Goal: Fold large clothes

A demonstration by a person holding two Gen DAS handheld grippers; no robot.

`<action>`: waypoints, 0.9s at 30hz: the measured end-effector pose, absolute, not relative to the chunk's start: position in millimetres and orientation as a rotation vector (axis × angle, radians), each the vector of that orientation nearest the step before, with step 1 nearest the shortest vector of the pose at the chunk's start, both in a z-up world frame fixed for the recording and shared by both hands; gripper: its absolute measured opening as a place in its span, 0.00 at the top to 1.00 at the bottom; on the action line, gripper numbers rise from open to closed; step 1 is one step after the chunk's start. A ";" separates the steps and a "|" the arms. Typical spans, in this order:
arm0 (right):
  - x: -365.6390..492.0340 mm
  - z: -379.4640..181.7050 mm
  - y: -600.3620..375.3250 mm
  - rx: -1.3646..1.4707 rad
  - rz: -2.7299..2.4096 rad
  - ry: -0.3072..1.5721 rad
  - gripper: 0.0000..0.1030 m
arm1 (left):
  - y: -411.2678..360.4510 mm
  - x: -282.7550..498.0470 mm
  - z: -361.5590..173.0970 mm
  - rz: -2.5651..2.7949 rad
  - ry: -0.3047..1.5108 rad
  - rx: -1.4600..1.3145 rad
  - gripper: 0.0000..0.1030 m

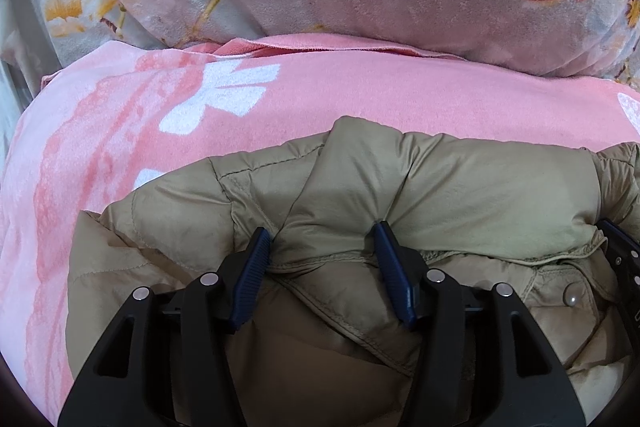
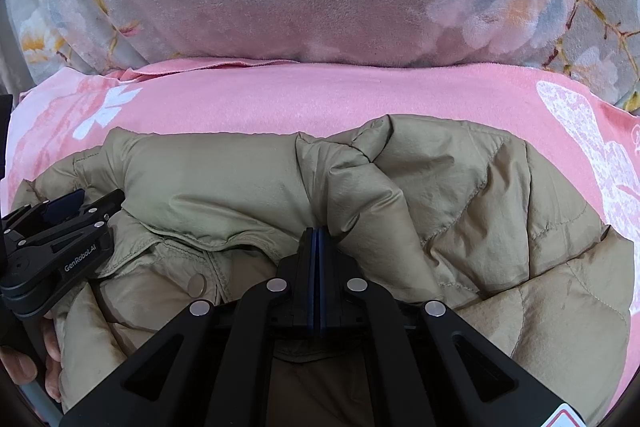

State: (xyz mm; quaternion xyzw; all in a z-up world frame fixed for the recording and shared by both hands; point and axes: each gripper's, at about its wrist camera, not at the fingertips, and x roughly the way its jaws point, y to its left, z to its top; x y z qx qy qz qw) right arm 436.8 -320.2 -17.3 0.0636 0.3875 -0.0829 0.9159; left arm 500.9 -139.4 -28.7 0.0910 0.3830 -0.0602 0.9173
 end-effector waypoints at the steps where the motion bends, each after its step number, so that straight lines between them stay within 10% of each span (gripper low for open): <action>1: 437.2 -17.3 -320.4 0.133 -0.170 0.798 1.00 | -139.1 501.6 -28.4 -0.121 0.788 0.187 0.46; 6: 414.0 -7.0 -331.7 0.230 -0.139 0.791 1.00 | -130.3 493.7 -23.7 -0.104 0.803 0.174 0.38; 11: 274.8 40.8 -342.2 0.363 -0.097 0.730 0.51 | -57.8 397.8 19.1 -0.288 0.865 -0.049 0.28; 14: 163.5 51.9 -351.8 0.330 -0.109 0.744 0.41 | 7.1 328.6 30.3 -0.330 0.891 -0.089 0.19; 27: -72.6 -22.1 -357.6 0.597 -0.137 0.828 0.34 | 152.7 141.5 -34.4 -0.288 1.042 -0.318 0.17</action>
